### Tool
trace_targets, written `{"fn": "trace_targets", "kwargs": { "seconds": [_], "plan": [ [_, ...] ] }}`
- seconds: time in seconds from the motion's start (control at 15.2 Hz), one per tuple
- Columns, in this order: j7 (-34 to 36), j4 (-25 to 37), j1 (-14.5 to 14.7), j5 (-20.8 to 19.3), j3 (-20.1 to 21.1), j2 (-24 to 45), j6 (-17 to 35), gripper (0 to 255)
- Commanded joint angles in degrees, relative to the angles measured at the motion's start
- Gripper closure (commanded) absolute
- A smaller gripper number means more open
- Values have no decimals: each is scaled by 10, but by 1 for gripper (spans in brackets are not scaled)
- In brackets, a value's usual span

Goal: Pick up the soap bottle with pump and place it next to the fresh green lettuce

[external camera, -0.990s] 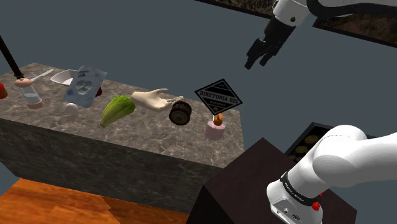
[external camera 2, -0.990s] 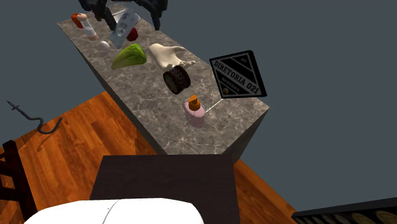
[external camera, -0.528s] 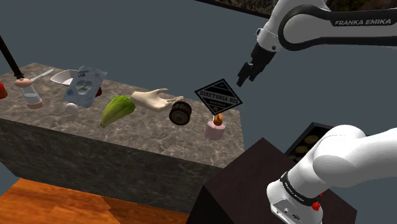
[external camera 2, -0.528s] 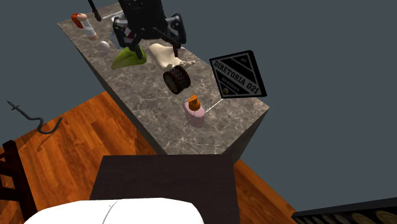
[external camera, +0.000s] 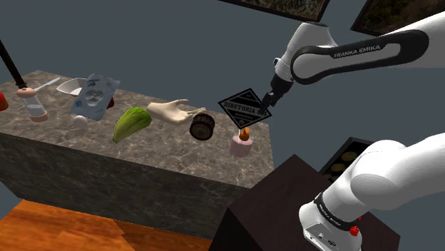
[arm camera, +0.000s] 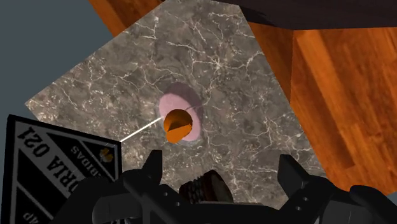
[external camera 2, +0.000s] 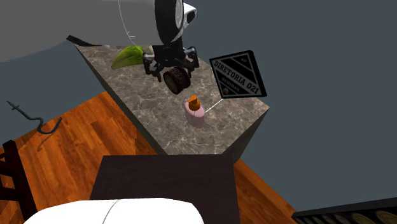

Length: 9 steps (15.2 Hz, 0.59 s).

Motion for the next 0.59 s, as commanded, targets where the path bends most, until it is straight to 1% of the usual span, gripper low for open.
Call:
{"fn": "trace_targets", "kwargs": {
  "seconds": [0.0,0.26,0.53],
  "plan": [
    [-26,-5,0,-4,-15,39,40,0],
    [-74,-9,3,-4,-39,122,116,0],
    [-131,0,8,11,-61,216,189,0]
  ]
}}
